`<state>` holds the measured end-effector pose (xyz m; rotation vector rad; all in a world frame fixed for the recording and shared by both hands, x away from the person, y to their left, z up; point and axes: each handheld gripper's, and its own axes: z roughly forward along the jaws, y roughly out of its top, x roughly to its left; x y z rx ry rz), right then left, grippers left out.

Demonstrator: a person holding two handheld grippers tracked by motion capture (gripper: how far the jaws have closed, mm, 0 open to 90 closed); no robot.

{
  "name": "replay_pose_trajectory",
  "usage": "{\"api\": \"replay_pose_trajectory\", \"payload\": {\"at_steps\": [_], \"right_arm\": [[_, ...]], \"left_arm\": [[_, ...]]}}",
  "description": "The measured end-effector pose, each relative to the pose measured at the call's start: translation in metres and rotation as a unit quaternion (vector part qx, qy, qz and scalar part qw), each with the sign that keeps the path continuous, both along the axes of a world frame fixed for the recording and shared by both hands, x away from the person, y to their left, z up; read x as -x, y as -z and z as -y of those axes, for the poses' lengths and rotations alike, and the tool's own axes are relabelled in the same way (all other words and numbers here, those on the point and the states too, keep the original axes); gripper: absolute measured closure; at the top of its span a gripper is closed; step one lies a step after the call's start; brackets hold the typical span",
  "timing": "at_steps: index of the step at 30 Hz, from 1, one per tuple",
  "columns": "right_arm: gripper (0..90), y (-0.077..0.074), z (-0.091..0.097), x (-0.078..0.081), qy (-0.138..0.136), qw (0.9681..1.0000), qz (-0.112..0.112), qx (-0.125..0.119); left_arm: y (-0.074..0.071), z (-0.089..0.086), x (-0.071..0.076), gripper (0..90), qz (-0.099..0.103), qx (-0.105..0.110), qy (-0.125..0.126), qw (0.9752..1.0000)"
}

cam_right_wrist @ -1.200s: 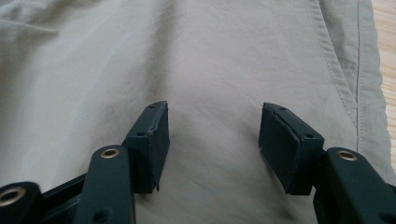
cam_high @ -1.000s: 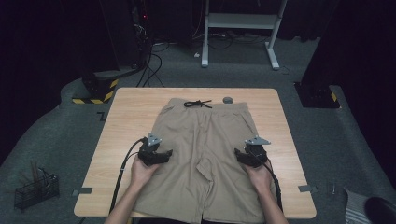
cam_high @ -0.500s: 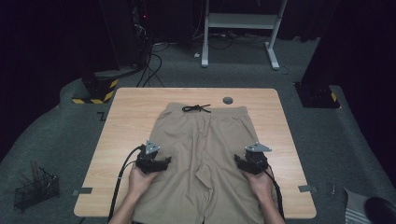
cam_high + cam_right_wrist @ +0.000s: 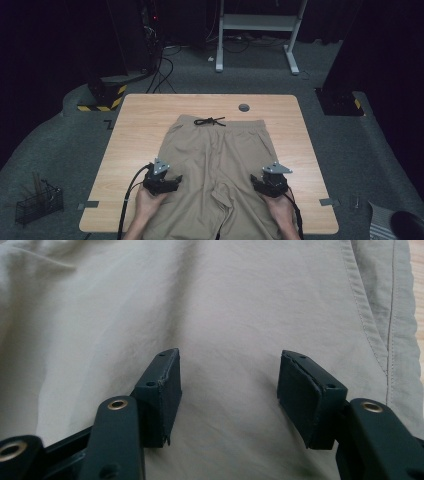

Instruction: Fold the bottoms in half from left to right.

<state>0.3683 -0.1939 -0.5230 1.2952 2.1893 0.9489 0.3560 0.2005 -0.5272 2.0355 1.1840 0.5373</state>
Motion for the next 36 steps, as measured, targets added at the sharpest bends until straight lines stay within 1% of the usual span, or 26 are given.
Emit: {"api": "replay_pose_trajectory", "payload": {"at_steps": [5, 10, 13, 15, 16, 17, 18, 19, 20, 22, 24, 28, 29, 30, 31, 32, 34, 36], "right_arm": [[42.9, 0.000, 0.001, 0.011, -0.006, 1.0000, 0.001, 0.000], [42.9, 0.000, 0.001, 0.021, -0.009, 1.0000, 0.000, 0.000], [42.8, 0.000, 0.001, 0.023, -0.011, 0.9999, 0.000, -0.001], [42.9, -0.001, 0.001, 0.021, -0.015, 0.9999, -0.003, 0.001], [43.4, -0.001, 0.001, 0.019, -0.016, 0.9999, -0.004, 0.003], [43.5, -0.002, 0.001, 0.017, -0.017, 0.9998, -0.003, 0.006], [43.8, -0.004, 0.000, 0.015, -0.017, 0.9998, -0.001, 0.006], [44.2, -0.007, -0.002, 0.011, -0.019, 0.9998, 0.005, 0.006], [44.4, -0.010, -0.003, 0.010, -0.019, 0.9998, 0.007, 0.004], [45.1, -0.017, -0.007, 0.002, -0.023, 0.9996, 0.019, 0.003], [45.5, -0.023, -0.011, -0.007, -0.024, 0.9995, 0.021, -0.002], [45.6, -0.027, -0.018, -0.028, -0.021, 0.9995, 0.023, -0.006], [45.6, -0.027, -0.019, -0.034, -0.019, 0.9995, 0.021, -0.010], [45.6, -0.027, -0.019, -0.034, -0.019, 0.9995, 0.021, -0.010], [45.6, -0.027, -0.021, -0.043, -0.014, 0.9996, 0.018, -0.017], [45.5, -0.027, -0.021, -0.046, -0.012, 0.9996, 0.018, -0.019], [45.4, -0.027, -0.023, -0.053, -0.008, 0.9996, 0.014, -0.024], [45.0, -0.025, -0.026, -0.060, -0.003, 0.9996, 0.009, -0.025]], "left_arm": [[0.000, 0.000, 0.013, 27.0, -0.001, 0.001, 0.003, 1.0000], [0.000, 0.000, 0.022, 26.9, 0.000, 0.001, 0.005, 1.0000], [-0.001, -0.001, 0.022, 26.0, -0.004, 0.005, 0.008, 0.9999], [-0.003, -0.002, 0.018, 25.7, -0.018, 0.012, 0.013, 0.9997], [-0.005, -0.003, 0.015, 25.7, -0.028, 0.017, 0.016, 0.9993], [-0.007, -0.004, 0.011, 25.3, -0.034, 0.022, 0.019, 0.9990], [-0.007, -0.004, 0.011, 25.0, -0.034, 0.022, 0.019, 0.9990], [-0.015, -0.003, 0.004, 25.2, -0.030, 0.027, 0.022, 0.9989], [-0.020, -0.001, -0.001, 25.5, -0.023, 0.022, 0.025, 0.9992], [-0.026, 0.002, -0.009, 26.1, -0.015, 0.023, 0.027, 0.9993], [-0.032, 0.007, -0.022, 26.6, -0.009, 0.021, 0.026, 0.9994], [-0.034, 0.016, -0.043, 27.1, -0.015, 0.026, 0.025, 0.9992], [-0.034, 0.016, -0.043, 27.1, -0.015, 0.026, 0.025, 0.9992], [-0.034, 0.019, -0.047, 27.1, -0.014, 0.024, 0.024, 0.9993], [-0.034, 0.023, -0.053, 27.3, -0.013, 0.018, 0.025, 0.9994], [-0.034, 0.026, -0.057, 27.3, -0.012, 0.015, 0.025, 0.9995], [-0.035, 0.031, -0.064, 27.6, -0.007, 0.016, 0.025, 0.9995], [-0.033, 0.034, -0.072, 27.8, -0.010, 0.016, 0.020, 0.9996]]}}
